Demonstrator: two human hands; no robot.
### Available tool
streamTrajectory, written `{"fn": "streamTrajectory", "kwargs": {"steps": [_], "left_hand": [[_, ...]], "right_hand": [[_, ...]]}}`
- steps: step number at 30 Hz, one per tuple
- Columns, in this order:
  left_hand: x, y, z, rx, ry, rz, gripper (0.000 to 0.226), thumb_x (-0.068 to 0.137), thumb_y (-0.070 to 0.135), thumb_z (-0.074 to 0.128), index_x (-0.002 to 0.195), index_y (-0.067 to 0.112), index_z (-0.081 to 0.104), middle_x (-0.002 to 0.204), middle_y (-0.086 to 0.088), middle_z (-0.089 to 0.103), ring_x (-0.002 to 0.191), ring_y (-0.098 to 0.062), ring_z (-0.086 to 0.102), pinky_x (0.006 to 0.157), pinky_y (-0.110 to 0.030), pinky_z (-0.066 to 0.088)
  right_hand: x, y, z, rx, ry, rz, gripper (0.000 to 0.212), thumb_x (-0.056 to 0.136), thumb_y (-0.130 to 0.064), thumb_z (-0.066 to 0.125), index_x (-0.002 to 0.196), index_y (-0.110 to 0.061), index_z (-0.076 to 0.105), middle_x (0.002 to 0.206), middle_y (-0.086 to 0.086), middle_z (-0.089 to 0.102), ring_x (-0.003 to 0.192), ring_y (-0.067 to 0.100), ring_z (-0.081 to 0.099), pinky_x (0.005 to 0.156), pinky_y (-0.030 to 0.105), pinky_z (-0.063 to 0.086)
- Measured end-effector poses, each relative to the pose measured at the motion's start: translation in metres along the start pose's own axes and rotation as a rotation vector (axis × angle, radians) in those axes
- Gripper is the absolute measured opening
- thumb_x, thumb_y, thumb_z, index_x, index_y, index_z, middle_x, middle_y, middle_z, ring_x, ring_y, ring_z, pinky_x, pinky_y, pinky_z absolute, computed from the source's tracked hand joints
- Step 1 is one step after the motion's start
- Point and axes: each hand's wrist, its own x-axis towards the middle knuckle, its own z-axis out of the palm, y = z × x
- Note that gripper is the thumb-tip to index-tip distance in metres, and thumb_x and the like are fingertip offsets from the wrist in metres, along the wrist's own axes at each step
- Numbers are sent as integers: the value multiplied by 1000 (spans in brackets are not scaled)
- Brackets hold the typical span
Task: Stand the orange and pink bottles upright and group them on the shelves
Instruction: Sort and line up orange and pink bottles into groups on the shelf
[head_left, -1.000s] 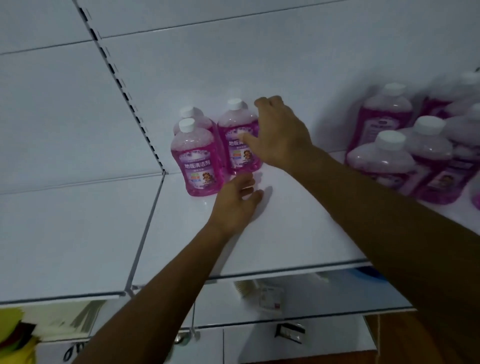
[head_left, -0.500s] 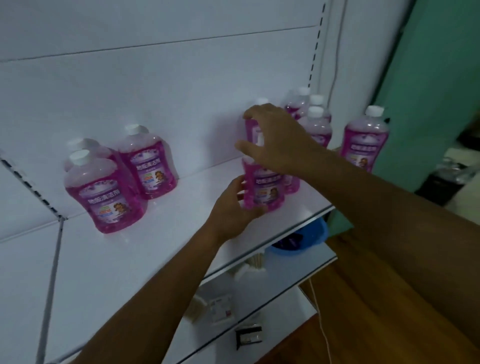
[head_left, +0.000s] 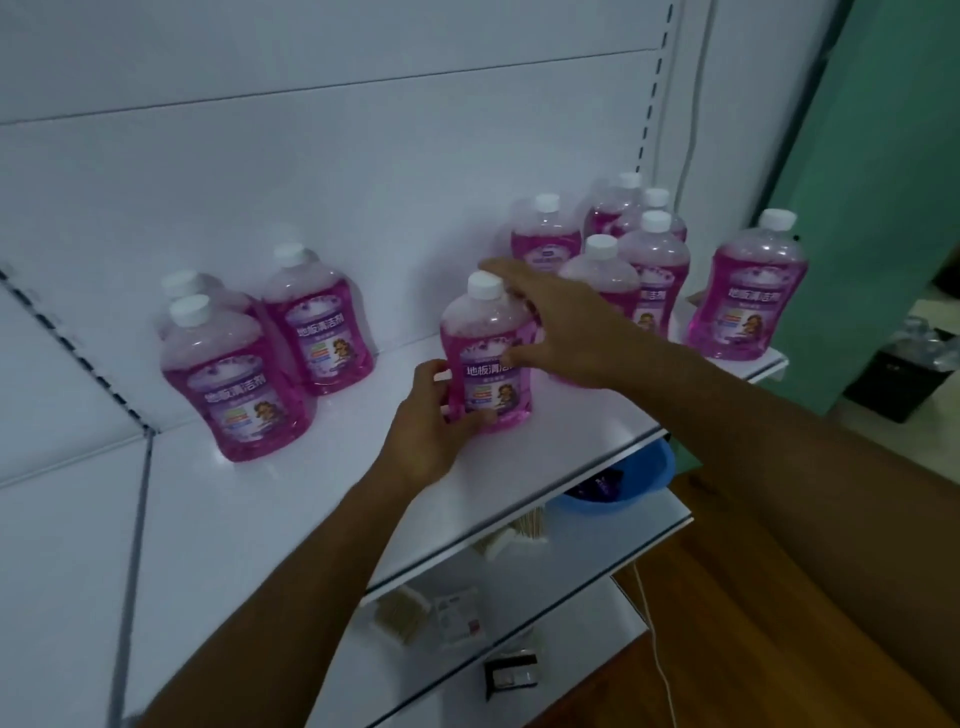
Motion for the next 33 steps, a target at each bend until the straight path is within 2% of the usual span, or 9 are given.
{"fn": "streamTrajectory", "kwargs": {"steps": [4,8,10,12,16,20,24,28,33], "left_hand": [[-19,-14,-32,124,214,21,51,83,27,73,128,16,51,119,5,64,102,-13,63,88,-27,52],[-31,-26,-61,381,352,142,41,85,41,63,122,22,59,108,5,68,93,-13,64,81,-39,57],[-36,-30,-67,433,414,152,44,86,41,62,124,21,57,110,4,66,91,-12,62,78,-34,56],[-40,-30,-69,437,507,140,43,87,33,65,125,17,56,111,1,66,88,-12,59,76,-26,51],[-40,-28,-66,484,674,58,44,87,26,66,127,14,54,112,-5,66,96,-22,63,78,-33,52],[-37,-27,-63,469,777,-44,40,87,32,66,122,17,54,110,-1,67,94,-20,65,80,-39,55],[-36,-21,-58,415,815,-85,39,87,33,66,120,19,52,109,0,67,93,-16,66,79,-38,56],[-37,-10,-50,359,867,-81,23,88,25,68,98,16,49,90,3,61,82,-12,64,67,-24,51],[-33,5,-41,401,598,7,16,89,22,65,102,16,59,95,5,66,86,-8,63,77,-22,52]], "right_hand": [[26,-24,30,50,8,-67,84,78,-15,77,147,-28,30,131,10,53,111,22,54,95,38,49],[55,-43,53,76,10,-182,81,78,-16,77,146,-24,32,127,11,56,105,20,54,89,31,47],[69,-47,60,107,-19,-233,81,77,-15,77,145,-22,33,129,10,57,107,22,56,88,28,47],[84,-49,67,150,-58,-284,81,76,-13,77,144,-21,35,128,11,57,109,23,57,90,32,50],[110,-47,80,168,-89,-350,81,76,-16,77,144,-28,34,120,9,56,107,24,56,92,41,51],[127,-50,87,46,-75,-378,80,77,-26,78,142,-32,31,120,7,51,111,26,55,89,46,52],[128,-50,89,9,-45,-413,80,79,-31,75,143,-31,29,123,7,52,112,27,54,87,44,52],[128,-46,87,16,-52,-407,81,81,-34,74,145,-35,25,126,7,52,113,29,54,84,40,48],[119,-42,84,54,-144,-376,94,79,-39,74,150,-32,13,147,6,39,129,31,43,99,48,45]]}}
